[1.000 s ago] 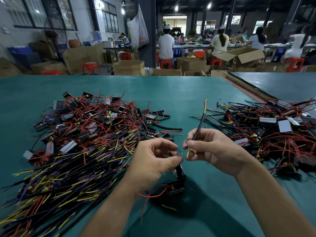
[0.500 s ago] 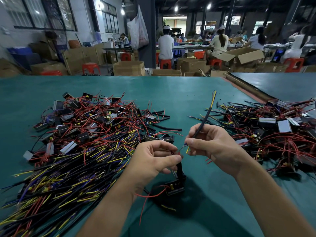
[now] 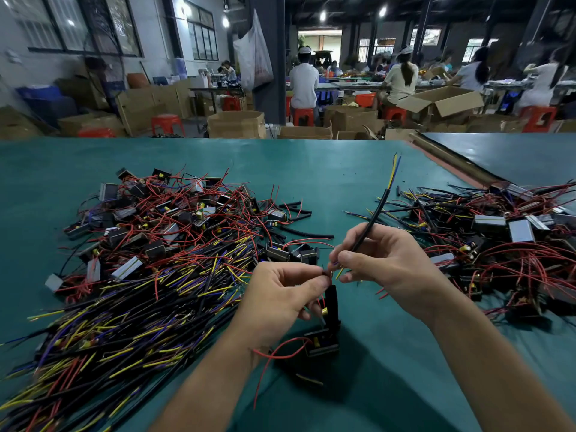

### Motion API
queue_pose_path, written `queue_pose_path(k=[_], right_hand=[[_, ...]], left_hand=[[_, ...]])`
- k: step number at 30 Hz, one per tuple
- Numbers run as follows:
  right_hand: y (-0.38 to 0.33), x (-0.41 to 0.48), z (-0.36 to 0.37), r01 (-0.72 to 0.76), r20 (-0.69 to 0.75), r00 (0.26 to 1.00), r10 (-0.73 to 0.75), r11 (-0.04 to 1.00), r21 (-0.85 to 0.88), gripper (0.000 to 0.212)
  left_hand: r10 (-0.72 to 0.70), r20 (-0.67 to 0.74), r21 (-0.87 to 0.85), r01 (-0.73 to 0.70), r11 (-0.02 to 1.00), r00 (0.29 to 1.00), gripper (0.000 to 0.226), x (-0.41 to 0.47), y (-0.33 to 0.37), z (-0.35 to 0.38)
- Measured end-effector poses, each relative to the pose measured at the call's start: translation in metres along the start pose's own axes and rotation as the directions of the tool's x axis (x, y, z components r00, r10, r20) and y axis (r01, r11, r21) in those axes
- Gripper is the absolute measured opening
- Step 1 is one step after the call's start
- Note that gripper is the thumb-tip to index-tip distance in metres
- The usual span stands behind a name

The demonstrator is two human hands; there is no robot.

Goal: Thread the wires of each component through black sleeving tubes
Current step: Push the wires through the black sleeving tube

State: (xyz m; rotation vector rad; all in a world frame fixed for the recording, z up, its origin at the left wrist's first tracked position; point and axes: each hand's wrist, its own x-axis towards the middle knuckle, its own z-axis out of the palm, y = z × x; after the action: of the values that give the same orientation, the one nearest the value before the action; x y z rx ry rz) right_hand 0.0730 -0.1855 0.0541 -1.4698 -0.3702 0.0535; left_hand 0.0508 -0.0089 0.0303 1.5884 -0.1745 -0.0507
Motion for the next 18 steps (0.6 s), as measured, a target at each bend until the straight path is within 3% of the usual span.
queue_pose_path(k=[18], right_hand=[[-0.0025,-0.0002,0.0002,-0.027,-0.041,0.999,0.021,0.988,-0.150,0.010]], left_hand=[[0.128,-0.110,0.045,-0.124,0.991,0.986,0.013,0.0020,-0.0034,0.0021]])
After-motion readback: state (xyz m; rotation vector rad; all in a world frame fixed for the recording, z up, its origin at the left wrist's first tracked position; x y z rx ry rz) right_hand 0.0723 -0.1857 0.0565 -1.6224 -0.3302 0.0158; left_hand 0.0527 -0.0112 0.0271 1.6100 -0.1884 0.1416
